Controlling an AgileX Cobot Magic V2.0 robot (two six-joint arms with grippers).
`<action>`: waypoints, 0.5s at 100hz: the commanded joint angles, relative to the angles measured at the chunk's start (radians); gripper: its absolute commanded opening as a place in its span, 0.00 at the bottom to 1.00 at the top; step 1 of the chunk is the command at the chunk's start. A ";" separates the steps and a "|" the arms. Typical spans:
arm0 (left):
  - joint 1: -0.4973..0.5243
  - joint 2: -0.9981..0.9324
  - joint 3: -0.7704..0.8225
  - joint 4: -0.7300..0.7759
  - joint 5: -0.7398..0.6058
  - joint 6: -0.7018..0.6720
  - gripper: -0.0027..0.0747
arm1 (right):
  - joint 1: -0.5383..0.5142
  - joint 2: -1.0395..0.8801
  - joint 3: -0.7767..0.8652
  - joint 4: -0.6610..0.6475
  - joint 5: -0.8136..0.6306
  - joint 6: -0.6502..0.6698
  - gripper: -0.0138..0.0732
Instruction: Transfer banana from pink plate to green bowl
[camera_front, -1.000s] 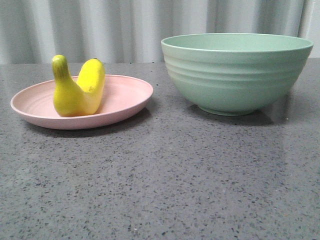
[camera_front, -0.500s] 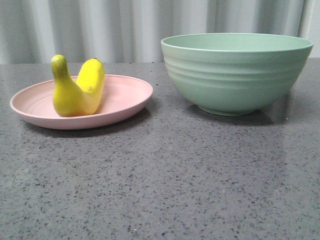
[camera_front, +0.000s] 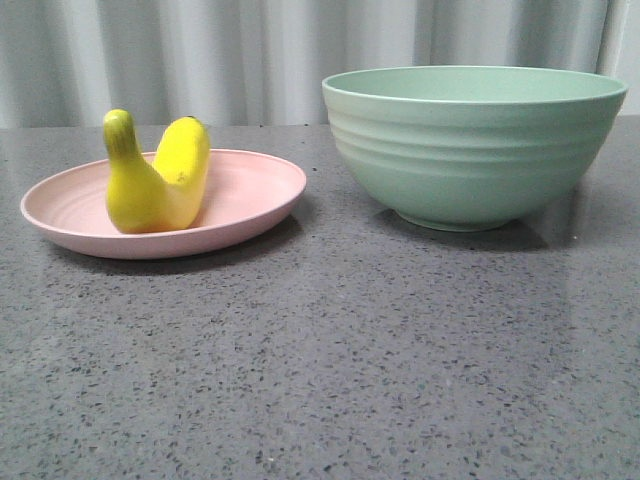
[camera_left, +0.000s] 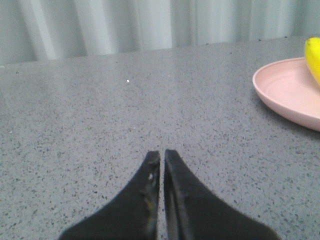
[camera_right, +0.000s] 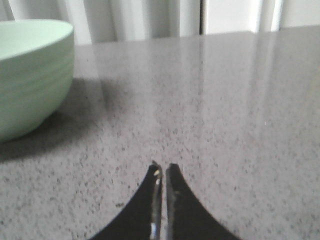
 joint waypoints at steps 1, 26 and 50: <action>0.000 -0.031 0.025 -0.013 -0.098 -0.008 0.01 | -0.002 -0.015 0.026 0.009 -0.130 -0.009 0.07; 0.000 -0.031 0.025 -0.013 -0.123 -0.008 0.01 | -0.002 -0.015 0.026 -0.006 -0.189 -0.009 0.07; 0.000 -0.031 0.025 -0.013 -0.141 -0.008 0.01 | -0.002 -0.015 0.026 -0.006 -0.197 -0.009 0.07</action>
